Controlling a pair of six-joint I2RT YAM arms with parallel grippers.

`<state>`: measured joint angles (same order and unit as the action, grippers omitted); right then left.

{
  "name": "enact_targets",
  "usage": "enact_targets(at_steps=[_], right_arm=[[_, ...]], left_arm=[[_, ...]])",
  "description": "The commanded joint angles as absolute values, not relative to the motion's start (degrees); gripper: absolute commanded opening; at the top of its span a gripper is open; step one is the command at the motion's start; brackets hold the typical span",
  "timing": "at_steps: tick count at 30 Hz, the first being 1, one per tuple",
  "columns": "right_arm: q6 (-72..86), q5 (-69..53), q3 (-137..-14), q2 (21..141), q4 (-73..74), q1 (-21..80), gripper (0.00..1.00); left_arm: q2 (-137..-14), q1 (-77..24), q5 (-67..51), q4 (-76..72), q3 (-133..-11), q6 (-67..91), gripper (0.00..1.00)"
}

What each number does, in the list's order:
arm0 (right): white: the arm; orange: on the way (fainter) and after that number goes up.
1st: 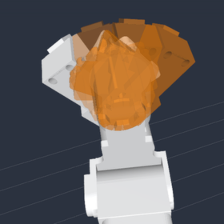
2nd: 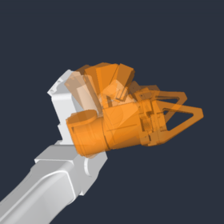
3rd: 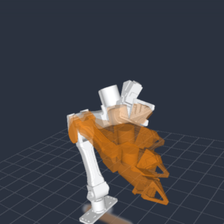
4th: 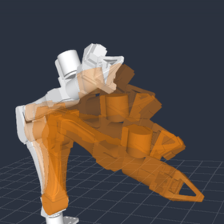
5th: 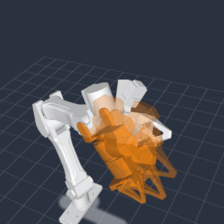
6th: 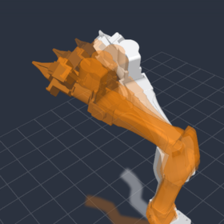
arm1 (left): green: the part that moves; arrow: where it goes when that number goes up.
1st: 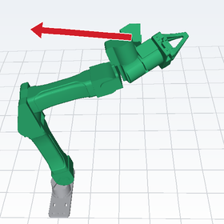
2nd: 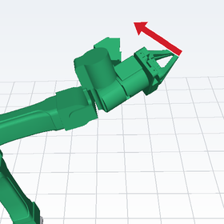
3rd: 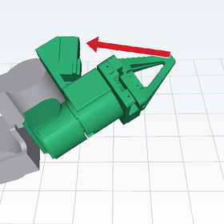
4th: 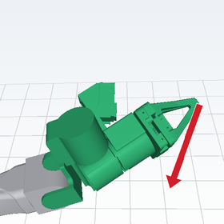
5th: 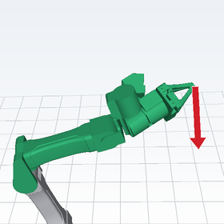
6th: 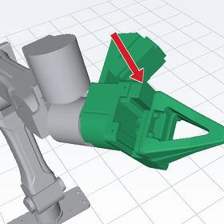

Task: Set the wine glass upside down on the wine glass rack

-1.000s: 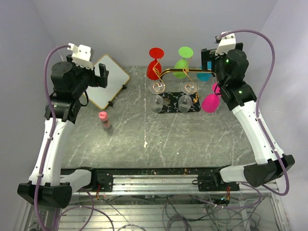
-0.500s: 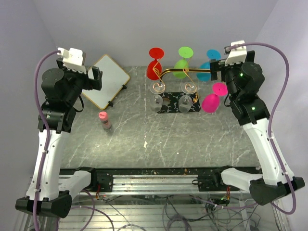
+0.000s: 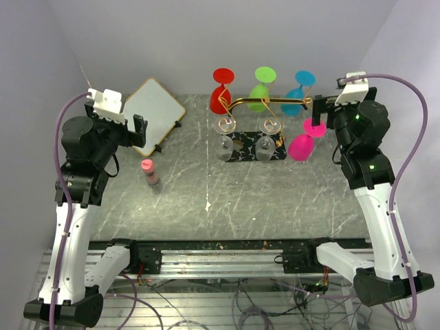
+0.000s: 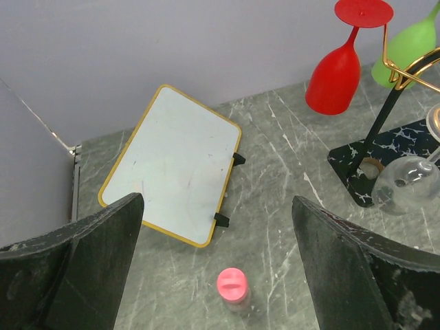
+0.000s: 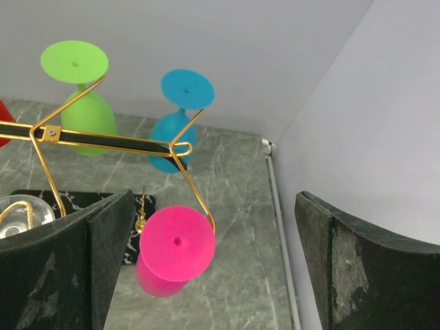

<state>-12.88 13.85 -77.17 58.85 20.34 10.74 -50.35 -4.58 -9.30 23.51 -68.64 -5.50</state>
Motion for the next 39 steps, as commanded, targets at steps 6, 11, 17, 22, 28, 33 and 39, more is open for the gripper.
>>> enact_targets(at_steps=[6, 11, 17, 22, 28, 33, 39], right_arm=[[-10.49, 13.24, -80.23, 59.57, 24.18, 7.44, 1.00], [-10.89, 13.85, -79.46, 58.58, 24.92, 7.29, 1.00], [-10.37, 13.06, -79.42, 57.44, 26.02, 7.20, 1.00], [-10.03, 12.83, -79.19, 57.46, 25.96, 7.15, 1.00], [-9.85, 12.91, -79.31, 57.31, 26.07, 7.16, 1.00], [-9.76, 12.97, -79.16, 57.22, 26.19, 7.12, 1.00], [-10.21, 12.26, -79.19, 57.20, 26.32, 7.11, 1.00]], left_arm=[[-50.01, -3.79, -10.13, 25.23, -69.85, -5.46, 0.99], [-50.36, -3.69, -10.00, 26.41, -71.60, -4.93, 0.99], [-50.00, -3.52, -9.73, 26.54, -71.29, -4.97, 0.99], [-50.09, -3.25, -9.50, 26.48, -71.43, -4.70, 0.99], [-49.37, -3.19, -8.45, 26.28, -71.44, -4.90, 0.99], [-49.35, -3.19, -8.43, 26.24, -71.44, -4.76, 0.99], [-49.39, -3.13, -8.11, 26.18, -71.44, -4.76, 0.99]])
